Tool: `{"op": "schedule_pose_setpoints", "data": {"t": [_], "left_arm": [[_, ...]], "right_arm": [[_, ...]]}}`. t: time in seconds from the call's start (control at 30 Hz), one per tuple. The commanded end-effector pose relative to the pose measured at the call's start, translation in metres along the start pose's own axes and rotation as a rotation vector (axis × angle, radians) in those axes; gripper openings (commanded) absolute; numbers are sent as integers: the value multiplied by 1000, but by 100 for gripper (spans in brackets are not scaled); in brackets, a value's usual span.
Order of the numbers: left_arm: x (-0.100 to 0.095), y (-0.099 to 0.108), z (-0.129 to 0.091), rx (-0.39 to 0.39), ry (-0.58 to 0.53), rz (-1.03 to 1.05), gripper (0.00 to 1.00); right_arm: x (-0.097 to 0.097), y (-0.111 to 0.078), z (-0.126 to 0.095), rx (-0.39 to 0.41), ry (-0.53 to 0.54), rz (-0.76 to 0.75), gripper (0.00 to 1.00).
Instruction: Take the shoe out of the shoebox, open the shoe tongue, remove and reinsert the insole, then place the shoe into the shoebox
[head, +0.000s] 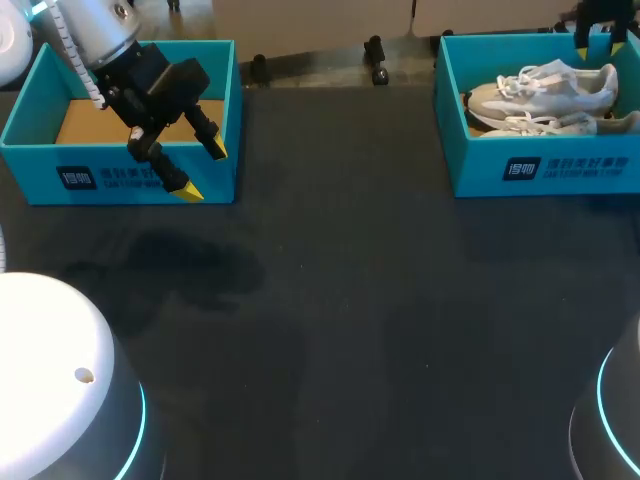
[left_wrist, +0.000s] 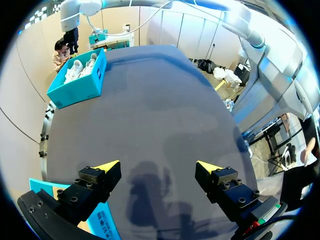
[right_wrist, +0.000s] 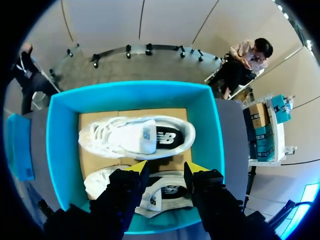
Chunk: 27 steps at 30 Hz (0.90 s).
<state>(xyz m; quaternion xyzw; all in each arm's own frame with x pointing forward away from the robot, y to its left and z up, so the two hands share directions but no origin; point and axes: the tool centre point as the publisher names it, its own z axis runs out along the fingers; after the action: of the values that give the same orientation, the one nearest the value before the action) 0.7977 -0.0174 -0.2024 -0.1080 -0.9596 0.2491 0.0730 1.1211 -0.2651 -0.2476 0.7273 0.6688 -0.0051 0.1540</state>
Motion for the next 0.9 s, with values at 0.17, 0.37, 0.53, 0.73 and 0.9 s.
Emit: {"op": "schedule_pose_setpoints", "data": {"t": [0.17,0.37,0.53,0.73,0.9], "left_arm": [[-13,-21,-15,-41,-63,-257,100],[-28,-24,-23,-65,-122,-557,100],[-33,-22,-30,-89,-220,-727,100],[-46,-14,-36,-111,-314,-962,100],[-54,-5,-39,-135,-393,-1115,100]], "right_arm": [[11,-26,-24,-22,43,-6,57],[19,-36,-31,0,49,-20,64],[22,-43,-35,18,53,-19,69],[29,-55,-44,32,68,-29,85],[37,-67,-55,29,69,-34,86]]}}
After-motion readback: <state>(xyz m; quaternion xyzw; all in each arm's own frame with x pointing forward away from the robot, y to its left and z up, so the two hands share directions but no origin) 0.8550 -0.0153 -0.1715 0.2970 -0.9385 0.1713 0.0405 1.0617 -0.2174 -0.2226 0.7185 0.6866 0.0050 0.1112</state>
